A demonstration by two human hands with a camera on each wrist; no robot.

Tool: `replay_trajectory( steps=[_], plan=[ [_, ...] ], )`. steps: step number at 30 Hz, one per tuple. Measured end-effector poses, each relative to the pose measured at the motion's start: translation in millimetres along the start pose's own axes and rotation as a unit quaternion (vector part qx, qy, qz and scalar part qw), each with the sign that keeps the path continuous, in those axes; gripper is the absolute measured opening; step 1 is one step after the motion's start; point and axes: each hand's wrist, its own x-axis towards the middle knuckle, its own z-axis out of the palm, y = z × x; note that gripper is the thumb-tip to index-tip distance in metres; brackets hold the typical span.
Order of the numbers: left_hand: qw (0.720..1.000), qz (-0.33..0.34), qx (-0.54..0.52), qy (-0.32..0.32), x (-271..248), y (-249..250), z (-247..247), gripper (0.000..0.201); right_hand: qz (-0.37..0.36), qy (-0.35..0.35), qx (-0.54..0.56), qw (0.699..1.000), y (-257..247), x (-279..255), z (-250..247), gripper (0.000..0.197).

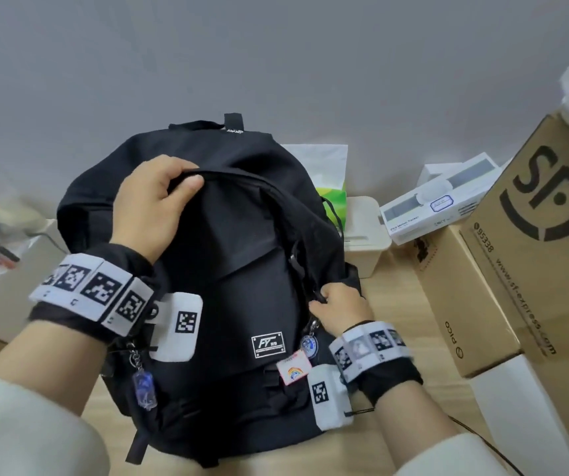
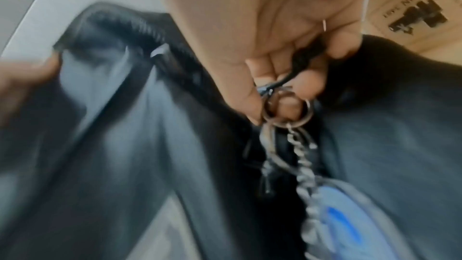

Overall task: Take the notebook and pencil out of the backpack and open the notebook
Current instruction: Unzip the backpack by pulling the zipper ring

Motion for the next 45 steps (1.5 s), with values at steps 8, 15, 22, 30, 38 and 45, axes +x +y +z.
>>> replay_trajectory(
  steps=[8, 15, 22, 30, 38, 45],
  plan=[
    [0.91, 0.314, 0.198, -0.184, -60.9, 54.3, 67.5, 0.031, -0.083, -0.043, 0.26, 0.961, 4.3, -15.3, -35.6, 0.049],
    [0.893, 0.259, 0.192, -0.313, -61.5, 61.2, 103.6, 0.018, -0.087, -0.134, 0.455, 0.876, 2.3, -39.7, -50.3, 0.028],
    [0.94, -0.095, -0.153, -0.29, -53.8, 61.3, 107.5, 0.042, -0.069, 0.013, 0.493, 0.867, 20.2, -34.4, -25.1, 0.028],
    [0.918, -0.194, -0.221, -0.267, -52.4, 58.5, 102.4, 0.046, -0.142, 0.059, 0.248, 0.957, -6.2, -32.7, -14.9, 0.046],
    [0.775, -0.39, -0.386, -0.312, -48.9, 53.9, 93.2, 0.083, -0.164, 0.059, 0.215, 0.961, -6.9, -40.7, -14.7, 0.044],
    [0.845, -0.297, -0.301, -0.328, -51.4, 61.2, 90.6, 0.067, -0.158, 0.09, 0.185, 0.966, -8.9, -44.5, -13.5, 0.027]
  ],
)
